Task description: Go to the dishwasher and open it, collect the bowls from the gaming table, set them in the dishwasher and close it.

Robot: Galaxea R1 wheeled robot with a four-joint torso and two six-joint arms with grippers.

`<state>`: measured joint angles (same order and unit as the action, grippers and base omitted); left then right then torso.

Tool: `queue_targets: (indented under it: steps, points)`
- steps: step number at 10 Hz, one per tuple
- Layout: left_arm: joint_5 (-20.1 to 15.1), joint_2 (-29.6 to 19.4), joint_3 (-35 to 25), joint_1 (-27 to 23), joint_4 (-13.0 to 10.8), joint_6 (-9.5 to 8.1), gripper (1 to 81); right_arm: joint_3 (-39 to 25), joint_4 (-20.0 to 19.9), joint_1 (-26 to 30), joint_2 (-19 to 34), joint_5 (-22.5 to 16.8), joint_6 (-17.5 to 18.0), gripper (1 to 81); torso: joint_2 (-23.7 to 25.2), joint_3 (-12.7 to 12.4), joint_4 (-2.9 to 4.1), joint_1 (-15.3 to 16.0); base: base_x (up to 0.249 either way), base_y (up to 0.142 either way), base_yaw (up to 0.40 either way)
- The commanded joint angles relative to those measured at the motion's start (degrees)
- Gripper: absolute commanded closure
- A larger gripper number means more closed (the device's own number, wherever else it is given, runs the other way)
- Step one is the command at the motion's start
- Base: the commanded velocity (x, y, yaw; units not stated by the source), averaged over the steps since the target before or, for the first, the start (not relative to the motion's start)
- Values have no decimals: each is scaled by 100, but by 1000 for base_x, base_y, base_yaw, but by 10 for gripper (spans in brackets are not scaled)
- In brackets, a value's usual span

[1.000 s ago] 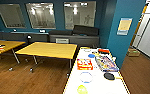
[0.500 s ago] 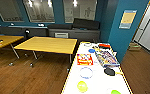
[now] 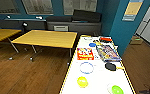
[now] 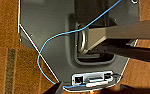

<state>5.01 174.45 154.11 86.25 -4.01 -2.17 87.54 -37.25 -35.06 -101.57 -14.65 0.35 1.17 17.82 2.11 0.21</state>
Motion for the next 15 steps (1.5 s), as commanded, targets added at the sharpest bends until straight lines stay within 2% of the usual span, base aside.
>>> queue_targets:
  steps: [1,3,4,6,13,15]
  points:
    - [-352,3,-13,-68,32,-12,10,51,-107,583,249,-266,26,10,0,275,0,0,0,0,0]
    - [-352,3,-13,-68,32,-3,10,182,-115,609,101,-257,35,10,-5,505,0,2,0,0,0]
    - [-352,3,-13,-68,32,-12,10,210,-124,662,73,-257,44,10,-5,341,0,4,0,0,0]
    - [-352,-6,-13,-68,32,-12,10,218,-133,837,-24,-257,176,10,-9,457,0,6,0,0,0]
    - [-352,20,-13,-77,23,-3,10,1194,-151,741,-938,-266,624,10,-11,450,0,9,0,0,0]
    - [-360,20,-13,-77,23,-3,10,1352,-159,776,-1078,-266,624,10,-13,450,0,9,0,0,0]
